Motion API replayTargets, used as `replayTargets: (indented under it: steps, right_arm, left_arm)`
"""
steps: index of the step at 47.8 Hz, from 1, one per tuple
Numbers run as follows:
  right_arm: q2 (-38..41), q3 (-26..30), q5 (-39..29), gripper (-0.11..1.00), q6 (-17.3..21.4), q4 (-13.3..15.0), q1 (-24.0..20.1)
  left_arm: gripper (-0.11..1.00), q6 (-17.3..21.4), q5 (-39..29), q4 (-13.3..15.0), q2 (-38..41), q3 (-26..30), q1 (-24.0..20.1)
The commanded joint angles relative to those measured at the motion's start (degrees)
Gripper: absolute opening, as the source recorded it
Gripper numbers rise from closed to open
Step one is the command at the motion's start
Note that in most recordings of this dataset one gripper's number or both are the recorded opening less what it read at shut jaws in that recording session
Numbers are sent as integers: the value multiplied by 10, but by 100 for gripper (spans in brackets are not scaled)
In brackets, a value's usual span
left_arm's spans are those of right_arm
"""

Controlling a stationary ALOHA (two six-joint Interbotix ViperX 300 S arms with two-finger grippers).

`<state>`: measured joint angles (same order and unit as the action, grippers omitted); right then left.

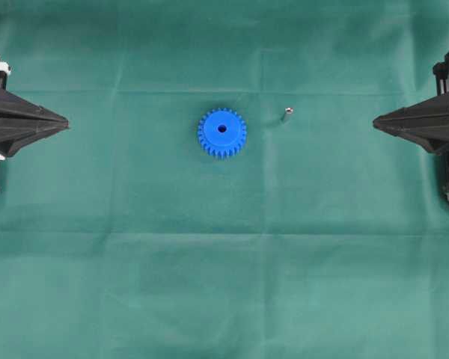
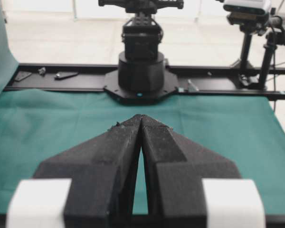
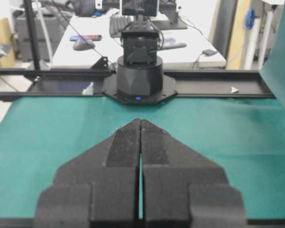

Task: Insert the shaft placed at a random location into the center hole of the medium gear at another random location.
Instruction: 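Move the right gripper over the silver shaft and lower it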

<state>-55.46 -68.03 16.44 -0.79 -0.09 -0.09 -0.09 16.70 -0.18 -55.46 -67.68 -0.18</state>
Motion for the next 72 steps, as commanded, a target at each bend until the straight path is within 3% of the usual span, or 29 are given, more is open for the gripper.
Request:
replayTargets:
  steps: [1,19,24,32,36,41,54,72]
  right_arm:
    - [11,16,5,1,4,0,10]
    - [136,14,19,4,2,0,91]
    - [196,16,41,23,2,0,110]
    - [310,21,109,72,-11,0,136]
    - [363,25,150,88,-13,-1,142]
    - [419,33,184,80,-14,-1,147]
    - [537,50,220,82,-14,-14,153]
    - [570,42,252,78,-13,-28,153]
  left_arm:
    - [0,-3,-21,-5,8,18,4]
    - [0,-3,-32,-5,9,18,4]
    - [0,-3,-31,-5,8,18,4]
    - [0,-3,-31,-5,8,16,3]
    - [0,-3,-32,-5,9,16,3]
    - [0,-3,-34,-5,9,15,3]
    - [0,-3,-34,-6,10,14,3]
    - [0,-3,-46,-5,10,14,2]
